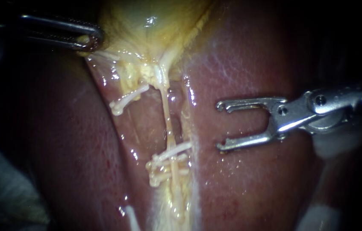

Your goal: Going back first clip right tube

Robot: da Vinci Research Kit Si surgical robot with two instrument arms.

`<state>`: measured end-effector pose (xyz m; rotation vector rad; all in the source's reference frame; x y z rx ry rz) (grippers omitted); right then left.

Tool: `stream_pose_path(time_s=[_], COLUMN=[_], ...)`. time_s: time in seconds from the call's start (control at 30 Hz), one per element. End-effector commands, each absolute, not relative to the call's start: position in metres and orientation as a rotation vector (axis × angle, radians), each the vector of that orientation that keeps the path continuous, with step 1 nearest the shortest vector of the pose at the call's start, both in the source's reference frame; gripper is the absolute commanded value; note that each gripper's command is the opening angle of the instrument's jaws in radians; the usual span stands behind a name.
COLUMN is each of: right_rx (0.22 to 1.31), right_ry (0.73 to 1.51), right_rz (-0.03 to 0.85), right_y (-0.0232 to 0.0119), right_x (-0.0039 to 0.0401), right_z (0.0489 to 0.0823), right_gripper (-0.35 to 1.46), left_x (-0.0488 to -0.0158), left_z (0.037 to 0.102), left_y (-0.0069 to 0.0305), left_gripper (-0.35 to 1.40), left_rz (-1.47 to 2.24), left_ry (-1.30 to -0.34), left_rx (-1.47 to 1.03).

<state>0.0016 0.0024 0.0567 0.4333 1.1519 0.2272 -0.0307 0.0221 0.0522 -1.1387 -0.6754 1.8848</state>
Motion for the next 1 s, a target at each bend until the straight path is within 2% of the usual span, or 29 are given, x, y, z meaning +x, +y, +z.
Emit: stream_pose_path(time_s=[0.03,1.0], right_rx=[0.434,0.436], right_ry=[1.152,1.154], right_rz=[0.227,0.223], right_y=[0.0024,0.0019], right_x=[0.0016,0.0010], right_z=[0.0567,0.0562], right_gripper=[0.50,0.50], left_x=[-0.0307,-0.0349], left_z=[0.0523,0.0581], left_y=[0.0220,0.0205], left_gripper=[-0.35,-0.35], left_rz=[1.885,1.884], left_ry=[-0.673,-0.705], left_rx=[-1.139,-1.124])
